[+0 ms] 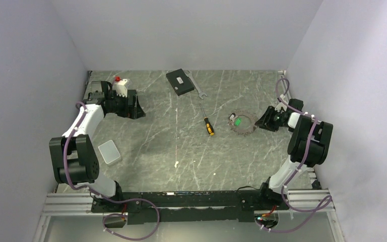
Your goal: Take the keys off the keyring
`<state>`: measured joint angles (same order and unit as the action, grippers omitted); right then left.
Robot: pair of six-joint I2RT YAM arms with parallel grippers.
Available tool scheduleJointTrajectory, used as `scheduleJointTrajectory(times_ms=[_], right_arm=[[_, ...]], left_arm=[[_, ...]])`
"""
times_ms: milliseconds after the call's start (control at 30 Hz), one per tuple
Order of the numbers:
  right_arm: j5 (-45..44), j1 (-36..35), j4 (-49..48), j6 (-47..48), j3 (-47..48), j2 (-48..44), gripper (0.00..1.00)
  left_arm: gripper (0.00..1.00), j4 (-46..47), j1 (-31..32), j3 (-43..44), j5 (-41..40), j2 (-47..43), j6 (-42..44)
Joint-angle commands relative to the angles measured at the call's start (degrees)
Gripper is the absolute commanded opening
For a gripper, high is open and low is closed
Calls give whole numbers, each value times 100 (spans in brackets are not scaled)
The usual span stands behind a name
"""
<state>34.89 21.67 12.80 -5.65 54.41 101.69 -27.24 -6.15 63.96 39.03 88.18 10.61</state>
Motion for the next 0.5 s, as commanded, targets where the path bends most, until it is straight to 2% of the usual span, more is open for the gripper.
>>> scheduleJointTrajectory(times_ms=[0,167,467], right_arm=[[-4,28,-134,-226,210,166,40],[202,27,-149,-388,290,384,32],[412,138,-33,-617,322,476,29]], left_arm=[[99,147,26,-62,120,-161,-85],[99,159,23,-69,153,-135,-107],[99,174,19,-71,71,-132,-128]])
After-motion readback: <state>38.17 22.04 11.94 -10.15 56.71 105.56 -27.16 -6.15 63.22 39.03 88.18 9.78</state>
